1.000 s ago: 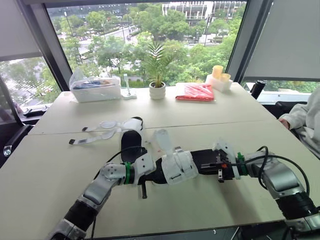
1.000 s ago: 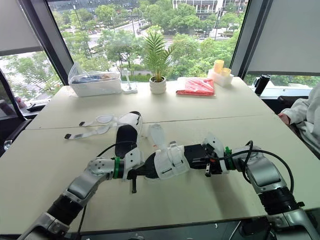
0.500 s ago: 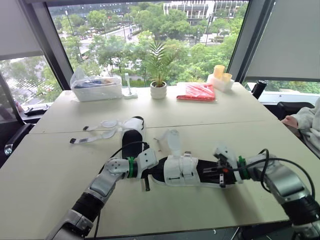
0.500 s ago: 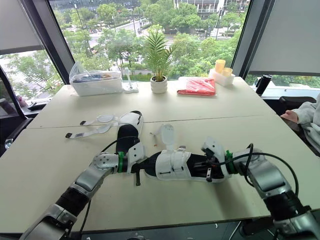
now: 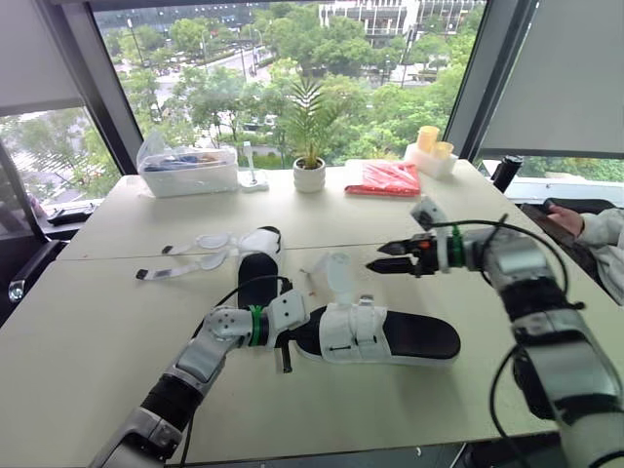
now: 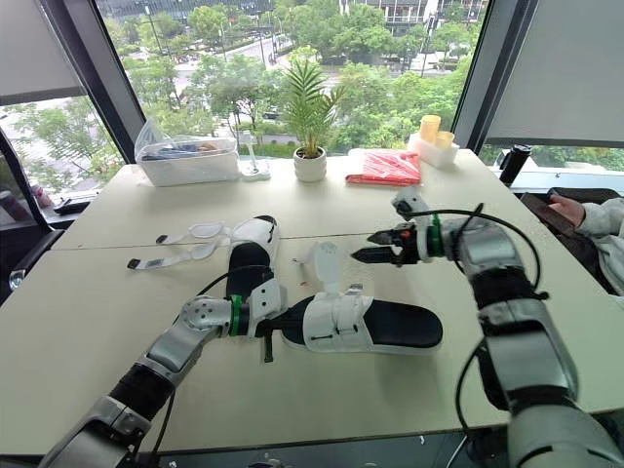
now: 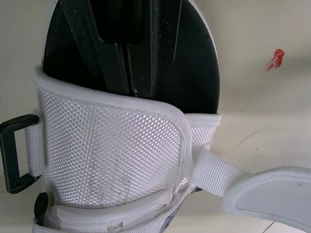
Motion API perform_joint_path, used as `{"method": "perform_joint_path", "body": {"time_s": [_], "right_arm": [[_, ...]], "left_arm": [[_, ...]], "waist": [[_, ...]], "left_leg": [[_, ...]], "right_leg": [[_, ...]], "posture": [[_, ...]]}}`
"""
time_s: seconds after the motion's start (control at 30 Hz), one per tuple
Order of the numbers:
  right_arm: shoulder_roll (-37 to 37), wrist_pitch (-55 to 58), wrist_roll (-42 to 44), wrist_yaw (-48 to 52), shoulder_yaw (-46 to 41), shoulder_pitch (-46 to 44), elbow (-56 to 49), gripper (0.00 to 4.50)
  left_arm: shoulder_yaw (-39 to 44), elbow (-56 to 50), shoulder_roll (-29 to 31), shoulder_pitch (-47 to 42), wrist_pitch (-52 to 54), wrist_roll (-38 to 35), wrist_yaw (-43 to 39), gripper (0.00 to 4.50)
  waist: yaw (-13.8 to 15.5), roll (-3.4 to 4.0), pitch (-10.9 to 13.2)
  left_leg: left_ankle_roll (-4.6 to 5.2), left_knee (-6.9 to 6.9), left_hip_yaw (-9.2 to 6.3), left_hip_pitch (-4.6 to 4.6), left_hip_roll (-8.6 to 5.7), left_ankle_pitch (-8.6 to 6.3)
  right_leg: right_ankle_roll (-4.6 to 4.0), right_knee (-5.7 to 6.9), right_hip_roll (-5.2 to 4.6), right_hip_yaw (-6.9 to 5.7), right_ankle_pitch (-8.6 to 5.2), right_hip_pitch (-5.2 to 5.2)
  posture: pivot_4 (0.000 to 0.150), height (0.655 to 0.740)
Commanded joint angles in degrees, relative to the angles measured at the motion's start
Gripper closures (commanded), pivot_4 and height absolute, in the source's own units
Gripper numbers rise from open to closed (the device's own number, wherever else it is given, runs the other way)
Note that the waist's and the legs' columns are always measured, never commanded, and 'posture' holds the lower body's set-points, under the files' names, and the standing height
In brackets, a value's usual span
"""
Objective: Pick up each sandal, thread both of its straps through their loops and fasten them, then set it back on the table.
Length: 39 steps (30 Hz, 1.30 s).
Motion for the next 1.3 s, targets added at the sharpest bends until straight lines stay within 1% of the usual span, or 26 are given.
{"method": "perform_joint_path", "body": {"time_s": [0.03,0.3,0.47,0.57,0.83,1.2,1.27,1.3], "right_arm": [[1.34,0.33,-0.44,2.94,0.67,-2.72,3.84,0.01],[8.00,2.77,-1.80,7.10,2.32,-5.42,10.22,0.01],[13.04,3.90,-0.95,7.04,0.25,-7.81,14.49,0.01],[15.22,4.31,0.32,6.10,-2.56,-9.92,17.04,0.01],[15.40,9.08,4.74,7.93,-9.67,-13.94,18.62,0.01],[13.43,12.41,6.47,6.20,-12.73,-15.17,15.68,0.01],[12.53,13.64,6.69,6.60,-12.64,-14.81,13.74,0.52],[12.03,14.39,6.85,6.80,-12.55,-14.54,12.50,0.85]], "left_arm": [[-2.24,3.74,0.92,2.29,1.81,3.84,-0.18,4.50],[-2.09,2.46,1.13,2.85,2.37,3.85,0.20,4.50],[-2.13,1.43,1.29,3.63,2.90,3.86,0.51,4.50],[-2.30,0.17,1.56,4.55,3.35,3.90,0.72,4.50],[-2.19,-0.61,1.58,5.08,3.62,3.88,0.98,4.50],[-2.38,-0.38,0.81,5.12,3.48,4.00,0.87,4.50],[-2.47,-0.42,0.77,5.29,3.48,4.01,0.82,4.50],[-2.50,-0.43,0.76,5.38,3.47,4.01,0.76,4.50]], "waist": [[-0.07,0.01,0.00],[-0.27,0.05,-0.03],[-0.17,0.05,-0.03],[-0.82,0.08,-0.04],[-1.13,0.08,-0.04],[-1.30,0.08,-0.04],[-1.28,0.08,-0.04],[-1.26,0.08,-0.04]], "left_leg": [[0.00,-0.01,0.00,-0.01,-0.01,0.00],[-0.01,-0.01,0.01,0.00,-0.02,0.00],[-0.02,-0.02,0.00,-0.01,-0.02,0.00],[-0.03,-0.05,0.03,0.00,-0.03,0.00],[-0.06,-0.06,0.02,-0.03,-0.04,0.01],[-0.06,-0.04,0.02,-0.05,-0.06,0.01],[-0.06,-0.04,0.02,-0.05,-0.06,0.01],[-0.06,-0.04,0.02,-0.06,-0.06,0.01]], "right_leg": [[0.00,0.00,-0.01,0.00,0.00,-0.01],[0.02,0.14,0.01,0.02,0.01,-0.11],[0.02,0.16,0.01,0.02,0.02,-0.19],[0.02,0.24,0.01,0.06,0.02,-0.20],[0.01,0.38,0.00,0.06,0.01,-0.29],[0.02,0.39,-0.01,0.06,0.01,-0.28],[0.02,0.39,-0.01,0.06,0.01,-0.29],[0.02,0.39,-0.02,0.06,0.01,-0.29]], "posture": [[0.150,0.7400],[0.150,0.7400],[0.150,0.7400],[0.150,0.7400],[0.150,0.7400],[0.150,0.7400],[0.150,0.7400],[0.150,0.7400]]}}
